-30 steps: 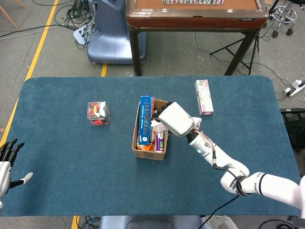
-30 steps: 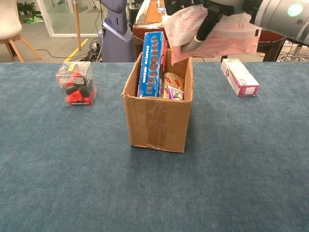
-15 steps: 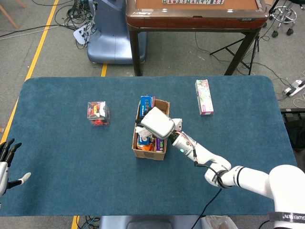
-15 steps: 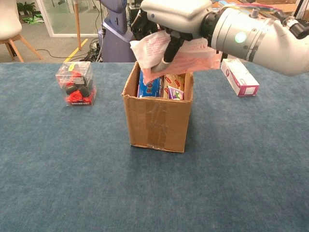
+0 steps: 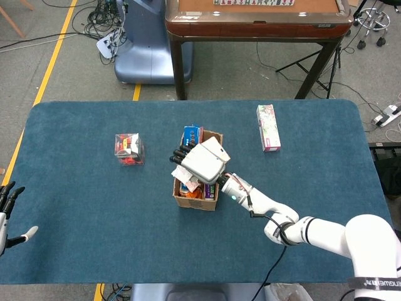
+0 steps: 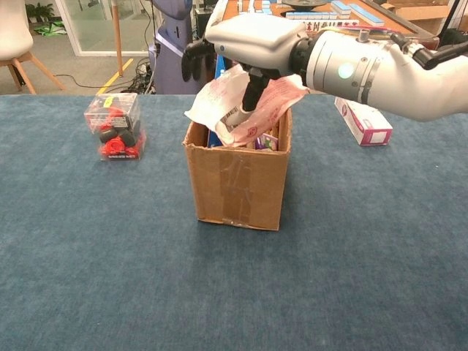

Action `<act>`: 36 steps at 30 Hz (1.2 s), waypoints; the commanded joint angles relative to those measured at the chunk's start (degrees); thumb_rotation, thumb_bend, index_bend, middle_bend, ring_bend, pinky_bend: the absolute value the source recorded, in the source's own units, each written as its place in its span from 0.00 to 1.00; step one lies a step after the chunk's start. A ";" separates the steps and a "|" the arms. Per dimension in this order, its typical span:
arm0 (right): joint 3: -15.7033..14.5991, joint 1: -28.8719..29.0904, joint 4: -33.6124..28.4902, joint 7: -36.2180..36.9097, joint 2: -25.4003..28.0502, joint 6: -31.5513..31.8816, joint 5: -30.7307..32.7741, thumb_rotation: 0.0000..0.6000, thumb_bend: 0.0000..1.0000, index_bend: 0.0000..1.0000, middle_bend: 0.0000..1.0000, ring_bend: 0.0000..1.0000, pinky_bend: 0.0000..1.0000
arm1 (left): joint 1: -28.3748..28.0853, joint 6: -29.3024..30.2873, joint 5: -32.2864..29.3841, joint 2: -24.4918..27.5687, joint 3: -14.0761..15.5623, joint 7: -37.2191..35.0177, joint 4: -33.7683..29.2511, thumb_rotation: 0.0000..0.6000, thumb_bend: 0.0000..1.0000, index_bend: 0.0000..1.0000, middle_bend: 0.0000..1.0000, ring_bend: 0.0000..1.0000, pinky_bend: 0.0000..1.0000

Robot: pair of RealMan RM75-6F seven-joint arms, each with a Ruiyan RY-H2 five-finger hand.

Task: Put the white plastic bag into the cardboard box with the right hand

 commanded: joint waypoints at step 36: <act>-9.00 -37.02 -38.55 -18.59 33.01 29.87 15.72 1.00 0.00 0.19 0.17 0.13 0.24 | -0.90 0.45 3.52 -2.83 0.72 1.72 2.32 1.00 0.10 0.22 0.11 0.10 0.33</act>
